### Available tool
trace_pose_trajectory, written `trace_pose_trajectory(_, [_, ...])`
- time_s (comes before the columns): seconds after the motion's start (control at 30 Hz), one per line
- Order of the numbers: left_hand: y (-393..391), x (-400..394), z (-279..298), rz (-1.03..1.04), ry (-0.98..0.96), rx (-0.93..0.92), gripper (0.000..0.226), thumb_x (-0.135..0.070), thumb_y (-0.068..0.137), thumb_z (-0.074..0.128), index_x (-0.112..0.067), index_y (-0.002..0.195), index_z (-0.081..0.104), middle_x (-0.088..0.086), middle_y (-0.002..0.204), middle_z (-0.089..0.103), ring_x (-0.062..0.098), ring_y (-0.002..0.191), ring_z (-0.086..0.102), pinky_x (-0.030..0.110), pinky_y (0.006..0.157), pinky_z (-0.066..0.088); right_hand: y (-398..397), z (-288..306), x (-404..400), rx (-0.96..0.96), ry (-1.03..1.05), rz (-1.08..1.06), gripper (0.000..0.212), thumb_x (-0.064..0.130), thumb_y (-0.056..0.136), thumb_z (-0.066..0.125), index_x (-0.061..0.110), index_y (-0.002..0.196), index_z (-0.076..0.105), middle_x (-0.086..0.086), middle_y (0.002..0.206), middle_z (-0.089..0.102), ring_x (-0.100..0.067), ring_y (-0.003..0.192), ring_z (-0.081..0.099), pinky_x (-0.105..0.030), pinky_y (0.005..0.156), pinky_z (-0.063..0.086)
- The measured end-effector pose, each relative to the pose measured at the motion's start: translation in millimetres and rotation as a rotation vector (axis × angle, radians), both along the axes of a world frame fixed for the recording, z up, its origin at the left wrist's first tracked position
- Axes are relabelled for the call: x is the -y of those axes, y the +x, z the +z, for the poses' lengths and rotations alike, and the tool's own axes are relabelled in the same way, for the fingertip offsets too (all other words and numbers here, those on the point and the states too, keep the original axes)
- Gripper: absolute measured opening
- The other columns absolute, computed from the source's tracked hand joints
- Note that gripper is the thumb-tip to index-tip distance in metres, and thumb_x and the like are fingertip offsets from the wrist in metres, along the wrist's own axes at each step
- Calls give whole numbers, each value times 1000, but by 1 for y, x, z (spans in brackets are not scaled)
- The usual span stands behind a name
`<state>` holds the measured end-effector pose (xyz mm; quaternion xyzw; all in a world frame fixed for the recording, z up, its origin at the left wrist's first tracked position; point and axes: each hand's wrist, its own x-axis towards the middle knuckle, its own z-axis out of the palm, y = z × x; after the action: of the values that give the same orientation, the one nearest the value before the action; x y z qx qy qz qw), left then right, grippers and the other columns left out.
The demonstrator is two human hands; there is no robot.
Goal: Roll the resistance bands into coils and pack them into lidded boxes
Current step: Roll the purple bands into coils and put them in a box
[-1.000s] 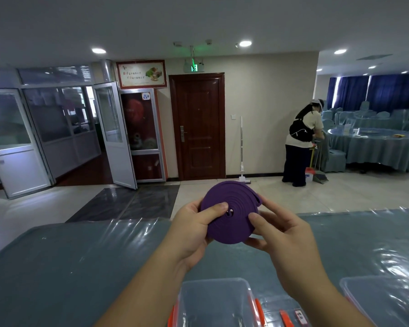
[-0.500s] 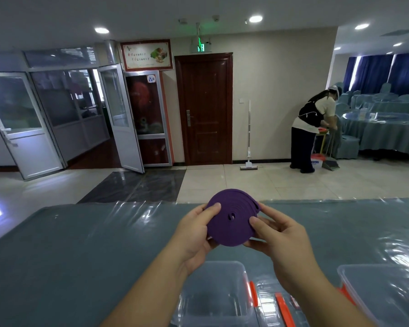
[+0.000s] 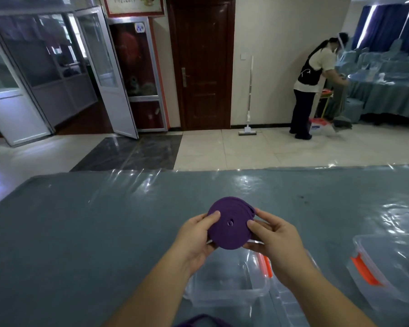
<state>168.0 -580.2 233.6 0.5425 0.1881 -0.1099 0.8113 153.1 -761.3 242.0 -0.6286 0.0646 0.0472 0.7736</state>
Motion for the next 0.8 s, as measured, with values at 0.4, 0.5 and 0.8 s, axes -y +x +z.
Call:
trace_pose_trajectory(0.4, [31,-17,-108,51,0,-248,11,-10,101,64,-12,111,67,9,96,80,27,86,73,38,72,59,39,-107,-21,-242,-129,6,28,-2,99,62,13,121,72,-15,98,81,-29,83,79,-45,75,65])
trace_pose_trajectory(0.5, [39,-10,-137,76,39,-289,19,-9,103,60,-16,120,63,11,109,77,25,87,73,37,69,60,50,-138,-17,-324,-144,-5,28,-1,99,63,14,121,72,-15,96,81,-30,81,79,-41,69,63])
trace_pose_trajectory(0.8, [59,-3,-231,25,316,-513,13,-13,103,55,-20,115,58,10,115,70,29,100,72,46,81,65,91,-227,-32,-630,-286,54,27,-5,98,60,5,124,63,-28,109,72,-43,94,74,-56,74,64])
